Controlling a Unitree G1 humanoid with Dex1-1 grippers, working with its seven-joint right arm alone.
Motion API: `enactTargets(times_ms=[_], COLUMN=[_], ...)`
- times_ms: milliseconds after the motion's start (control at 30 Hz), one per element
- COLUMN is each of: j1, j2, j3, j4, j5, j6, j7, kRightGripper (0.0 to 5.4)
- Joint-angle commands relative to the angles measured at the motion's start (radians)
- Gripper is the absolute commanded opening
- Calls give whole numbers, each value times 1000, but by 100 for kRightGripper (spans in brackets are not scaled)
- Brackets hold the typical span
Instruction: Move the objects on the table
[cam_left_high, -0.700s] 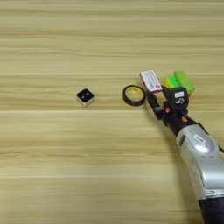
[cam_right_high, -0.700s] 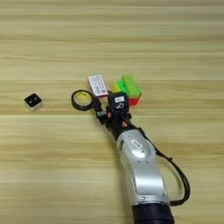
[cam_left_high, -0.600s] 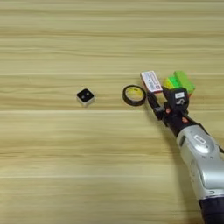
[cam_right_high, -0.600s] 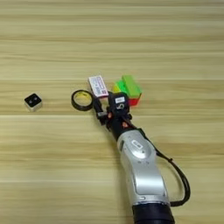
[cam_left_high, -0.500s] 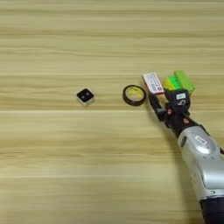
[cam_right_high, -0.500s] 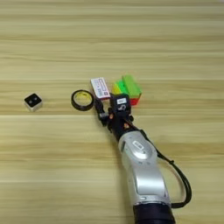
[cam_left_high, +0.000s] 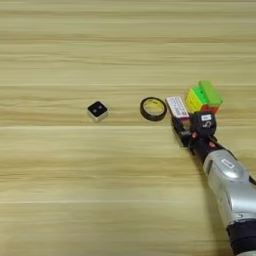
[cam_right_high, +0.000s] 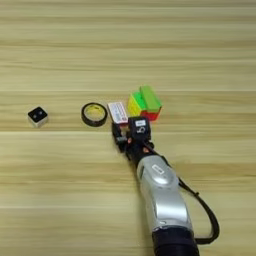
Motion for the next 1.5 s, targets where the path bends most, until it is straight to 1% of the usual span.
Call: enactTargets(times_ms=[33, 67, 267, 400, 467, 567, 700, 833, 933, 1000, 1100, 1200, 1400, 1500], j1=[-74, -75, -74, -49, -33, -9, 14, 25, 14, -4, -33, -65, -148, -175], j2=[-24, -24, -21, -14, -9, -1, 9, 21, 32, 43, 54, 62, 90, 105], j3=[-13, -12, -9, 0, 13, 36, 65, 105, 150, 193, 232, 253, 307, 331], j4=[7, 13, -3, -90, -141, -216, -276, -299, -293, -276, -241, -198, -73, -43], j5=[-1, -3, -7, -7, -9, -11, -9, -10, -19, -31, -36, -36, -63, -67], j6=[-40, -42, -51, -61, -63, -61, -46, -40, -38, -36, -29, -17, -26, -30], j7=[-16, -17, -22, -25, -24, -18, -8, 11, 32, 50, 74, 97, 132, 152], kRightGripper=[208, 237, 299, 343, 373, 398, 441, 481, 508, 538, 538, 538, 538, 538])
